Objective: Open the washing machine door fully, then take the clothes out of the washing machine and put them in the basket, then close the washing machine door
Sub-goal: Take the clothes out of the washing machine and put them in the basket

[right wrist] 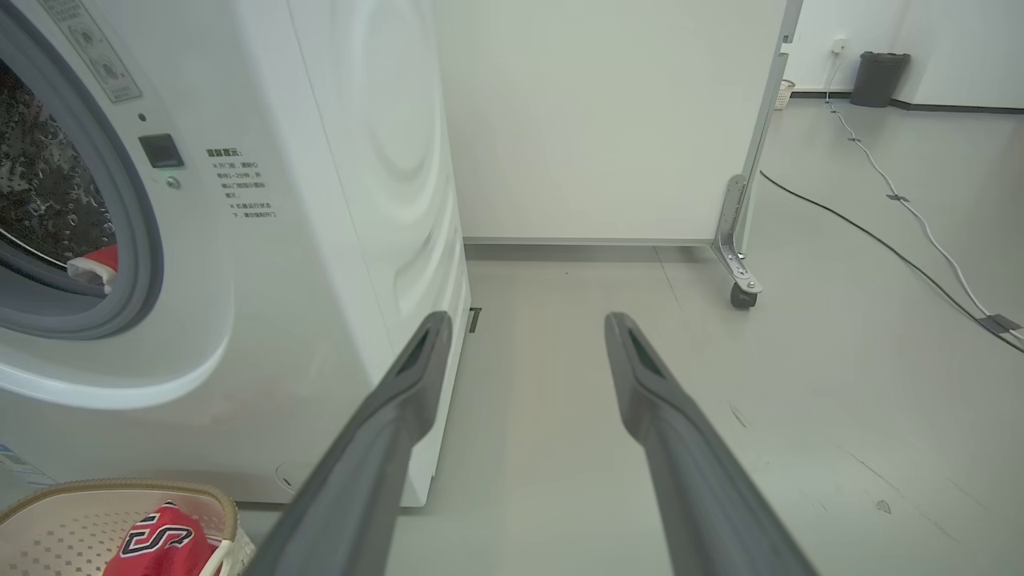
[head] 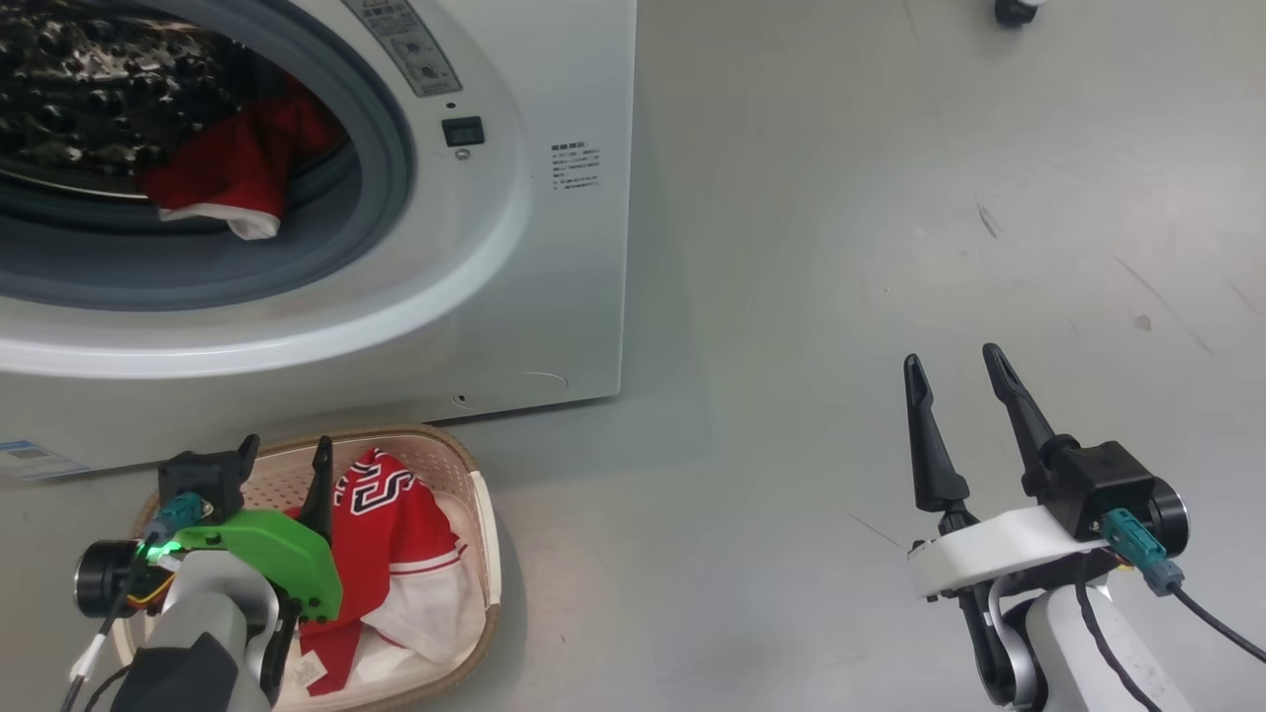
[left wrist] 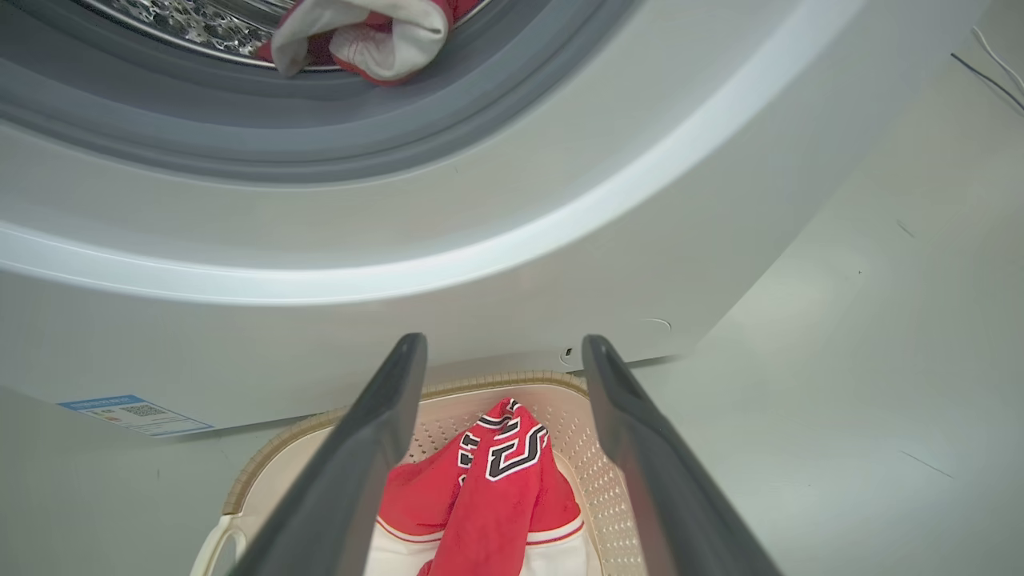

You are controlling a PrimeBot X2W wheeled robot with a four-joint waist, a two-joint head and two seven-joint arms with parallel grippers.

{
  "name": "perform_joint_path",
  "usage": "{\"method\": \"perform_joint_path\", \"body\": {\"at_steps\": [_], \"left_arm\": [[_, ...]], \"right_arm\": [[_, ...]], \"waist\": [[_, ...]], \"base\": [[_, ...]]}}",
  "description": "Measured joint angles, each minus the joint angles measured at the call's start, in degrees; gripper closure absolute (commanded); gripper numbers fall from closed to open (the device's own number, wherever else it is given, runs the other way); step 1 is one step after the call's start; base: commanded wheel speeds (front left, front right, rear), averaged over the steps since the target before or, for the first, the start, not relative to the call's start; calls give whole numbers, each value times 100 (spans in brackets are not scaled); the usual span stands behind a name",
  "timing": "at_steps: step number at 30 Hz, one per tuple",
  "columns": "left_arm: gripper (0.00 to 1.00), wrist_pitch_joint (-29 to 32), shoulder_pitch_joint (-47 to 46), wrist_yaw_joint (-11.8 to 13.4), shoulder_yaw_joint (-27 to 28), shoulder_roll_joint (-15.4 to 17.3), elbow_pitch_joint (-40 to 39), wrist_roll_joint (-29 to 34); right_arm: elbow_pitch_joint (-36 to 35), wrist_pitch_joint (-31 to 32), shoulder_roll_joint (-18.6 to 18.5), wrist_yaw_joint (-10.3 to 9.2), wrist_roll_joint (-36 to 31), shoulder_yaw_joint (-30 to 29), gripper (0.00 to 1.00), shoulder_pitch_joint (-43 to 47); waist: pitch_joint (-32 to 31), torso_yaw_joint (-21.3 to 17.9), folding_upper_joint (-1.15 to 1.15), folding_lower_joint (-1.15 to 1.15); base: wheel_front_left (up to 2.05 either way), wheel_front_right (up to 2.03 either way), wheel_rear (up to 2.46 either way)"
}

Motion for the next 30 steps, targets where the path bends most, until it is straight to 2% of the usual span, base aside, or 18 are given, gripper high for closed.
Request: {"method": "perform_joint_path", "body": {"at_steps": [5, 17, 30], "left_arm": [[0, -7, 27, -43, -44, -123, -224, 1], [0, -7, 678, -49, -32, -240, -1458, 49], [0, -7, 1514, -10, 20, -327, -2315, 55]], "right_arm": [[56, 0, -26, 25, 42, -60, 0, 156], [68, 0, -123, 138, 137, -192, 0, 608], [16, 0, -124, 229, 168, -182, 0, 965]], "waist": [[-297, 203, 0, 0], [-1070, 685, 0, 0], [-1609, 920, 0, 0]], "base": [[0, 0, 0], [0, 0, 0], [0, 0, 0]]}}
